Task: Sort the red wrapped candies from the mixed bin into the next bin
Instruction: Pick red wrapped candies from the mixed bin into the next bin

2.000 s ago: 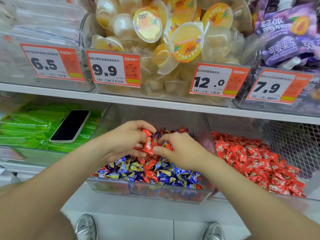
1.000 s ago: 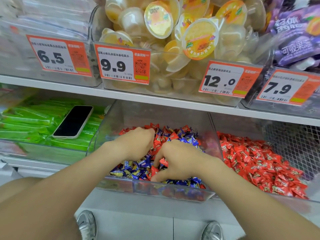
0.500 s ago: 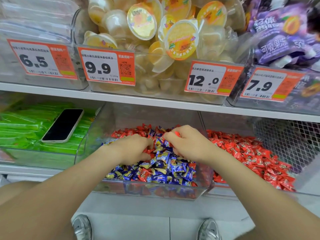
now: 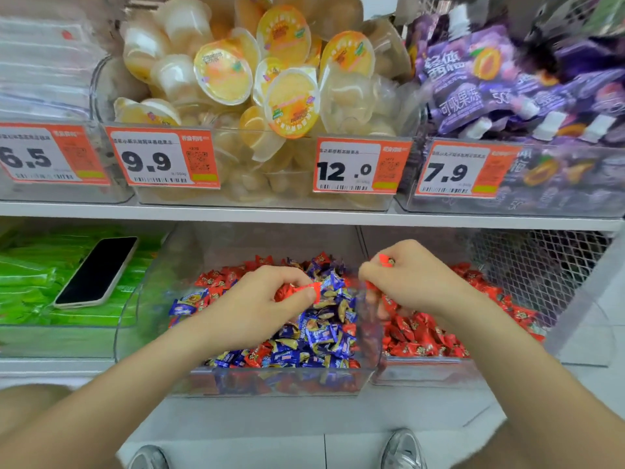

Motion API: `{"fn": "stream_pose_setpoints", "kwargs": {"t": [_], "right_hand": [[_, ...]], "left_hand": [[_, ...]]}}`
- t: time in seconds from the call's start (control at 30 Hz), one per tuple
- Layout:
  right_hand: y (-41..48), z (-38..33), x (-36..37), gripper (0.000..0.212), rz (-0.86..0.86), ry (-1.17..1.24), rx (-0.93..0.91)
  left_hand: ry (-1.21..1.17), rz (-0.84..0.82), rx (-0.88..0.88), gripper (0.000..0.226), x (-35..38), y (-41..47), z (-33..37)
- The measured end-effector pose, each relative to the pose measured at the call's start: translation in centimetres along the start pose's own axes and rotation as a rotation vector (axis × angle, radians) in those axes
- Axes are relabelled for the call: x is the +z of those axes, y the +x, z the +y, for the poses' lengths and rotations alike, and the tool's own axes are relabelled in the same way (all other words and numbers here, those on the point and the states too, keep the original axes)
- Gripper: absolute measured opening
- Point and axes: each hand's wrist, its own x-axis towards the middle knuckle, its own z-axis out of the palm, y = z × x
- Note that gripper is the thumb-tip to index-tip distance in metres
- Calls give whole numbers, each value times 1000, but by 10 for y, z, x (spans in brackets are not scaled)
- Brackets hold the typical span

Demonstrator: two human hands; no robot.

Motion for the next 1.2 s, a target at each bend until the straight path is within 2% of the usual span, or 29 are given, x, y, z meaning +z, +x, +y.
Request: {"fn": "stream_pose_setpoints", "kwargs": {"t": [0.07,0.13,0.23,0.33,0.37,0.43,0.5,0.57,0.67,0.73,0.87,0.97,1.03,1.13,1.2], "right_hand": [[3,22,-18,25,137,-116,10],[8,45,-31,23,195,-130,13],[14,79,-48,33,171,-142,-1],[15,107,-65,22,151,-231,-32],[13,114,-69,26,138,-237,-47],[13,122,-69,52,83,-250,-113],[14,126,-62,67,-21,-247,-211],[16,130,-51,80,-147,-279,-231],[24,136,-33,100,-253,-616,-132],[32,139,-29,95,-203,-769,-118],[38,138,-40,72,-60,-854,9],[29,125,-42,78,-4,-842,66],[21,102,-38,76,16,-741,-6],[5,63,-17,39,169,-403,-240],[-5,37,2,26,264,-282,-387]], "left_hand": [[-51,-58,21,20,12,2,28],[-79,-70,78,18,28,12,55],[142,38,245,11,55,43,88],[376,80,333,15,84,85,95],[410,31,314,22,91,97,95],[465,-137,253,38,102,112,94],[470,-256,208,45,107,119,91],[390,-257,186,39,107,120,87],[247,-177,226,42,101,113,85],[220,-125,277,44,97,108,82],[289,-34,364,49,86,90,71],[324,39,362,41,74,71,60],[336,60,335,33,60,60,52],[449,-4,238,19,34,50,33],[570,-98,126,15,15,46,20]]}}
